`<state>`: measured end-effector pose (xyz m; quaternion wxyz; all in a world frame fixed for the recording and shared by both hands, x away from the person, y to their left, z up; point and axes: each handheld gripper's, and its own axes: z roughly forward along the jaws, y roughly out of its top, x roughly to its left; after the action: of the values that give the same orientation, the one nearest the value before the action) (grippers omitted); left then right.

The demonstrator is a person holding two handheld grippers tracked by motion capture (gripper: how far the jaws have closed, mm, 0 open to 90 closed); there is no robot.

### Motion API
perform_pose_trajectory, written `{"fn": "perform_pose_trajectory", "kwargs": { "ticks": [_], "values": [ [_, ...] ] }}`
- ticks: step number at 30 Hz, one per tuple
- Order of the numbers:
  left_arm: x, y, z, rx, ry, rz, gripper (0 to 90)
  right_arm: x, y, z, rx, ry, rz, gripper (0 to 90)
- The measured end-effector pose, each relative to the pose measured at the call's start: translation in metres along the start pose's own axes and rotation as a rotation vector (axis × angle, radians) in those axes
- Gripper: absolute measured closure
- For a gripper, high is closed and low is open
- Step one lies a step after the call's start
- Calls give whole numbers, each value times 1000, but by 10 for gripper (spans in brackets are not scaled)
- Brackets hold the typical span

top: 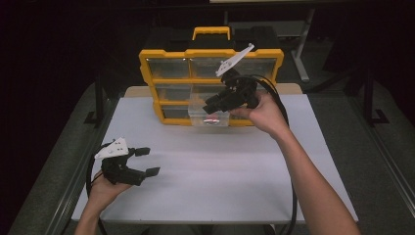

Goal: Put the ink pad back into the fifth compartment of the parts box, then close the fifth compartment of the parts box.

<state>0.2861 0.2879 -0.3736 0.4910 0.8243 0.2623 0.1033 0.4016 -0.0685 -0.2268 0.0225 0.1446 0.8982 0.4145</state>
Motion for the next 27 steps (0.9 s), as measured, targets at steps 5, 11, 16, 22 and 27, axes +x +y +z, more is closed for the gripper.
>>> {"fn": "perform_pose_trajectory", "kwargs": {
  "ticks": [5,11,16,22,27],
  "values": [
    [0,0,-1,3,0,5,188,17,-10,2,-6,35,0,779],
    [0,0,-1,7,0,8,187,27,-22,7,-15,57,2,776],
    [0,0,0,10,1,10,187,30,-30,13,-7,69,12,800],
    [0,-1,1,10,-4,9,183,29,-37,21,7,73,11,831],
    [-1,0,1,11,-1,5,183,29,-41,27,25,79,15,878]
  ]
}}
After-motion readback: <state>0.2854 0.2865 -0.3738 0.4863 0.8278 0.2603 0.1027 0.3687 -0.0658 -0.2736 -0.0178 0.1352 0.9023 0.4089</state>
